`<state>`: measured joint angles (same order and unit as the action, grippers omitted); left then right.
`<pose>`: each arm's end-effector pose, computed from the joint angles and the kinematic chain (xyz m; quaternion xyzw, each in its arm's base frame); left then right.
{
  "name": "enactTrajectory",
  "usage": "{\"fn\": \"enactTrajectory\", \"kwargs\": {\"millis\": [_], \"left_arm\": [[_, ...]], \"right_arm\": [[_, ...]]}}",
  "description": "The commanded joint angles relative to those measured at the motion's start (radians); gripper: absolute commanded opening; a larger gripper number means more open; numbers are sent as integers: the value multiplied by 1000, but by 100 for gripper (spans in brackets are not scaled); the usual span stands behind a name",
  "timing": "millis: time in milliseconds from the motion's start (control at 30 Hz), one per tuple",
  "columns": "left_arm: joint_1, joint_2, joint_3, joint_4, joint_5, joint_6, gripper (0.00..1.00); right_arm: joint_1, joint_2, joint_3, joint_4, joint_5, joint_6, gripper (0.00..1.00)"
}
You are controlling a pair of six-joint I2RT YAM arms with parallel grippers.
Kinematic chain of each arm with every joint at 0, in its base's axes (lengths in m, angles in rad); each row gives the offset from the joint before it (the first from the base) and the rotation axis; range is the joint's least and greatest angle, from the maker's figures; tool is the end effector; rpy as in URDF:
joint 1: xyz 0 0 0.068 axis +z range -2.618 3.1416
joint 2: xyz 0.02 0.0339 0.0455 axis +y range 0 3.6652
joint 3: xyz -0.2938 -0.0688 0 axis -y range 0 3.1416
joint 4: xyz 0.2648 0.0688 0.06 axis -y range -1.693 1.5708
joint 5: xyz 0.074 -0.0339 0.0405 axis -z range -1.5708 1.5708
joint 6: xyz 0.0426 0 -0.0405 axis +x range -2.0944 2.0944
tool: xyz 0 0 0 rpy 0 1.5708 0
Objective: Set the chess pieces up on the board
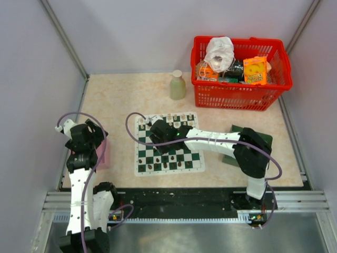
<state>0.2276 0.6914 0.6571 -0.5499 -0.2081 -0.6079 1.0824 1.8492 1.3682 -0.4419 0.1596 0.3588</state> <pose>0.1508 0.0440 0.2879 -0.4004 0.7807 0.0008 0.4798 0.2093 0.3795 0.2341 -0.3107 0.8928 0.1526 0.2883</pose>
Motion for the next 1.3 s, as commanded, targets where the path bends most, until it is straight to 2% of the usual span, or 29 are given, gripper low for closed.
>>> {"fn": "enactTrajectory", "kwargs": {"millis": [0, 433, 1267], "left_arm": [[6, -9, 26, 18, -13, -1, 99], [6, -6, 19, 25, -7, -4, 99], [6, 2, 29, 27, -8, -1, 99]], "right_arm": [[-15, 37, 69, -8, -35, -17, 38], [-45, 113, 109, -8, -26, -23, 34], [-49, 156, 115, -3, -63, -29, 26]]}}
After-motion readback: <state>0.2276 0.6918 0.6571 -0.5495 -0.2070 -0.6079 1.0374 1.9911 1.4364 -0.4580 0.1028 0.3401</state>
